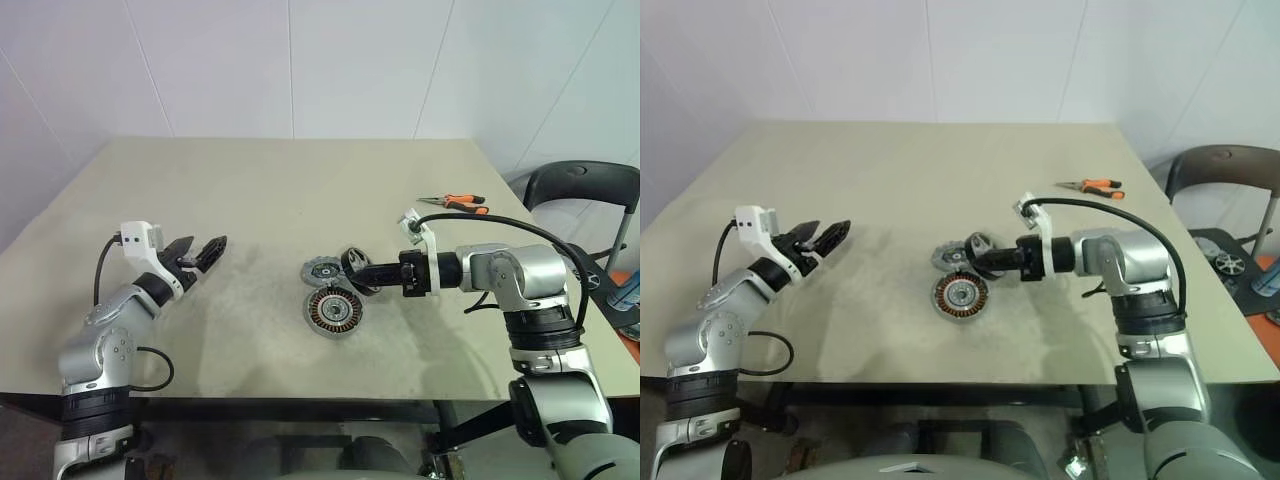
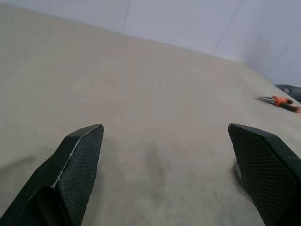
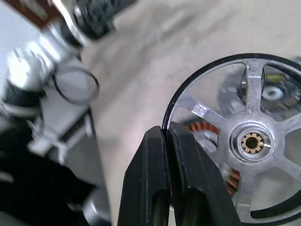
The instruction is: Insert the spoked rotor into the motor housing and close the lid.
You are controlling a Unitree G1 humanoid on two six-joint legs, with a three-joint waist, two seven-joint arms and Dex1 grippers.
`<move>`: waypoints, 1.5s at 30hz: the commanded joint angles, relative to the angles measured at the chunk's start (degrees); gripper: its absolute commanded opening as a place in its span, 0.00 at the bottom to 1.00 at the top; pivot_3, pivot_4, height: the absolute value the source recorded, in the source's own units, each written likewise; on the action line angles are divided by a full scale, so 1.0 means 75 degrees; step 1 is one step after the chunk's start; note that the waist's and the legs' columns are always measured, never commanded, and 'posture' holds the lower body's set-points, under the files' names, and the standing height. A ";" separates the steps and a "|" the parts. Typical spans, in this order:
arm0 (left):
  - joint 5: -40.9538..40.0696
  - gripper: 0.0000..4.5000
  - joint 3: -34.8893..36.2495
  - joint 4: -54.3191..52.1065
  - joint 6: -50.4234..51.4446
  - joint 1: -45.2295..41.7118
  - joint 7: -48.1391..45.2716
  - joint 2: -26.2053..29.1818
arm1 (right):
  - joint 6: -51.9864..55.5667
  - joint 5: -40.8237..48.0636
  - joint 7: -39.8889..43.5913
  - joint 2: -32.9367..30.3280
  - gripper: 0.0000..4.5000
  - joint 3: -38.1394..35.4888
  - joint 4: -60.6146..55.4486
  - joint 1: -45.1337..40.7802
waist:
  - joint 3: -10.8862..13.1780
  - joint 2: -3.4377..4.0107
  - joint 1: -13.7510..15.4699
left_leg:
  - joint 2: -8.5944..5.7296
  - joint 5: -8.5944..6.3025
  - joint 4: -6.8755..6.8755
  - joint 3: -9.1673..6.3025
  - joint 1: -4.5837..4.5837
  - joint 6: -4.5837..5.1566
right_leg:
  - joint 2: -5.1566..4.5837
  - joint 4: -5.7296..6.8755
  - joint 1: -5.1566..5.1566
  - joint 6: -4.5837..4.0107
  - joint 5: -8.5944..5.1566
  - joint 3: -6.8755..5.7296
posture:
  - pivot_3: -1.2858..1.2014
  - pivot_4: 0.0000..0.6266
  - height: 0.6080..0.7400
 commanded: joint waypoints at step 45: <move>0.8264 1.00 -0.4140 0.3085 -0.9547 -0.1642 0.1962 0.0327 | -0.0032 0.2804 -0.2420 0.0307 0.01 -0.0436 -0.1072 -0.0924 | -0.0004 0.0016 0.0054 | 0.0000 -0.0001 0.0000 0.0002 -0.0033 0.0015 | -0.0001 -0.0005 -0.0026 0.0003 0.0001 -0.0001 | 0.52 0.00 1.00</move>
